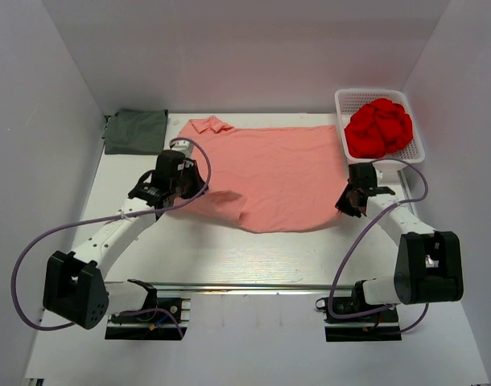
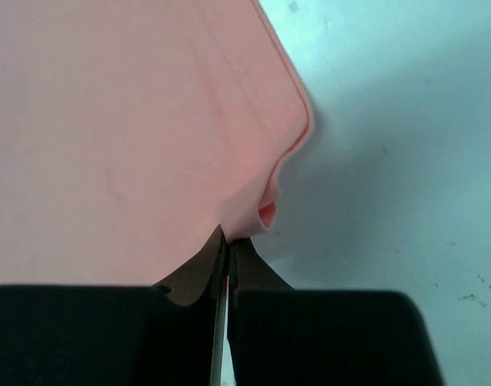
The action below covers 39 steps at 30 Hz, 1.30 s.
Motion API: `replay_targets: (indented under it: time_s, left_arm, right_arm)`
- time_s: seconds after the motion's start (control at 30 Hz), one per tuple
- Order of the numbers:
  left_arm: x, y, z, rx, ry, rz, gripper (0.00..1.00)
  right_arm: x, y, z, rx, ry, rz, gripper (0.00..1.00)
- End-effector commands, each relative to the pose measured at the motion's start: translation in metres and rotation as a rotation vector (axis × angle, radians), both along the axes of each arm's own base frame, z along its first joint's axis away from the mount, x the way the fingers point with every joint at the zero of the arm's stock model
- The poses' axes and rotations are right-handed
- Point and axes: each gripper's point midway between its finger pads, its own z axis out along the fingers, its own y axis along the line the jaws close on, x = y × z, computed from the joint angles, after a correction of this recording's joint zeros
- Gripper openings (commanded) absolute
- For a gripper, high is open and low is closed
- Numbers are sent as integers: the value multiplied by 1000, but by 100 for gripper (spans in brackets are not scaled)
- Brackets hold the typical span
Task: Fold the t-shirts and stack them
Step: Grap the side of the flattened tshirt closest away from the robot with both arms, then fold the flattened tshirt in 1/3 of the way
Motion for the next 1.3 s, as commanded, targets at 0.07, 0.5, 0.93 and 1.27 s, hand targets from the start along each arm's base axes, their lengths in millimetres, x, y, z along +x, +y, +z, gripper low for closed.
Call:
replay_targets:
  time_s: [0.07, 0.5, 0.93, 1.27]
  left_arm:
    - [54, 0, 48, 6, -218, 13, 0]
    - [122, 33, 65, 81, -343, 95, 0]
    - [179, 44, 40, 95, -339, 66, 0]
    - [237, 74, 2, 106, -265, 154, 71]
  right_arm:
    - [36, 3, 34, -28, -70, 71, 0]
    - [103, 8, 68, -62, -145, 122, 0]
    - [162, 6, 64, -105, -108, 83, 2]
    - [203, 14, 65, -109, -123, 109, 61]
